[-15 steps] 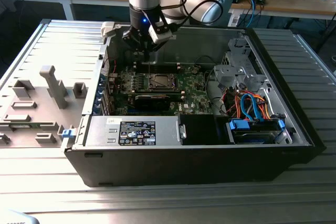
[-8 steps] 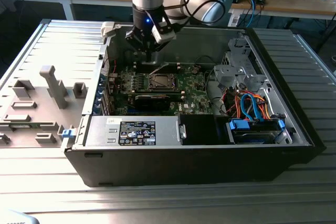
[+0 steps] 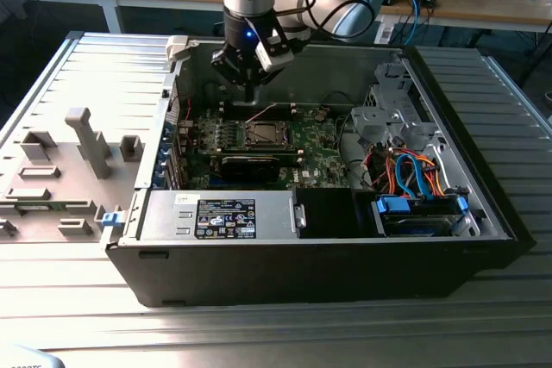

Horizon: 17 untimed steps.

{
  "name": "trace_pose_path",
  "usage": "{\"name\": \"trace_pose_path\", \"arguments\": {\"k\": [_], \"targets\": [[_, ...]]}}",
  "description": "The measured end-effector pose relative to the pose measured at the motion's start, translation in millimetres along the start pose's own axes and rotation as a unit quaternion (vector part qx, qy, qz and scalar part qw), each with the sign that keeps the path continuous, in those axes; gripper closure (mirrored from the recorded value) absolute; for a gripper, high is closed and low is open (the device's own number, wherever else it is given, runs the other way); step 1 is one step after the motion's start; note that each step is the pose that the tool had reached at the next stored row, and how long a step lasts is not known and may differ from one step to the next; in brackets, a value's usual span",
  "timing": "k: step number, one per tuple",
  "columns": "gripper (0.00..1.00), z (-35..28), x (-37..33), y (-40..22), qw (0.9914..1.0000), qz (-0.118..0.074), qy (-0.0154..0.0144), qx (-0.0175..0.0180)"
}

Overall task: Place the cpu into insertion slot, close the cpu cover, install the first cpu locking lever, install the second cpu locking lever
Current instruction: 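Install the first cpu locking lever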

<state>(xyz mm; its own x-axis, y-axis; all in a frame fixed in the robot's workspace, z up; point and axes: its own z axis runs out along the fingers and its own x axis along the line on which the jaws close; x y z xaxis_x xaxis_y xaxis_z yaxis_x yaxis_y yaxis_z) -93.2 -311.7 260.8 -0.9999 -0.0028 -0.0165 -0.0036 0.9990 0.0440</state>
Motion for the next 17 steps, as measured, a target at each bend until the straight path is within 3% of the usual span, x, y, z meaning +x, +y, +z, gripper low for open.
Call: {"name": "trace_pose_path", "arguments": {"k": [17], "targets": [[0.89,0.4,-19.7,-0.1,1.00000,0.000,0.0000,0.0000]]}}
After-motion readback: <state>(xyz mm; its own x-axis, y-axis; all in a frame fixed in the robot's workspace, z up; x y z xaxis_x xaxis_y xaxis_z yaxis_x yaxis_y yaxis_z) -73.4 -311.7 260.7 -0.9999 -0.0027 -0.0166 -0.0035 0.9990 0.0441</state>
